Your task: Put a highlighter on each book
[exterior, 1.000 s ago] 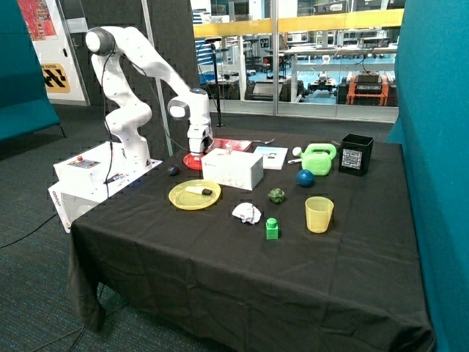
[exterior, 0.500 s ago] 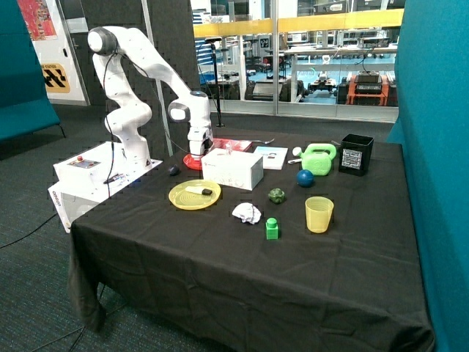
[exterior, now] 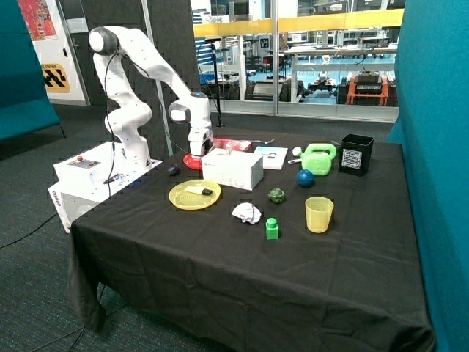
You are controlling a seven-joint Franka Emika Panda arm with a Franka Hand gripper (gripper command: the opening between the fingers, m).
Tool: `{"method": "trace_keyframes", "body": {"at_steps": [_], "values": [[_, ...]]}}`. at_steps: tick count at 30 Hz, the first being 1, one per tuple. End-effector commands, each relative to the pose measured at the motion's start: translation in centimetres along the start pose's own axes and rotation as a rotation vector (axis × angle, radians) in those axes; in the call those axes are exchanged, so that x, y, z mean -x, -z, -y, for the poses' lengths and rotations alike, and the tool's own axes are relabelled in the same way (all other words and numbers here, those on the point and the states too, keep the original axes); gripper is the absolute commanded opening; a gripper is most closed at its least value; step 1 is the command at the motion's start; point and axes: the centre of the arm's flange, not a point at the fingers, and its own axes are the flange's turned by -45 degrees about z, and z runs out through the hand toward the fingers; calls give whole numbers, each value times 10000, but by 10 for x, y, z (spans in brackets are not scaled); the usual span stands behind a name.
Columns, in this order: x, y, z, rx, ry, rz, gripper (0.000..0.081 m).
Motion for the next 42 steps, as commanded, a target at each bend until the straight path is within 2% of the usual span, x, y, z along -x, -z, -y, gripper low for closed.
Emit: {"method": "trace_keyframes", "body": {"at_steps": [1, 4, 7, 30, 42], "values": [[-5, 2, -2, 12, -151, 30, 135], [-5, 2, -5, 12, -198, 30, 38], [-5, 1, -5, 12, -207, 30, 5], [-6, -3, 2, 11, -112, 30, 0], [-15, 24, -1, 11, -74, 30, 0]]}}
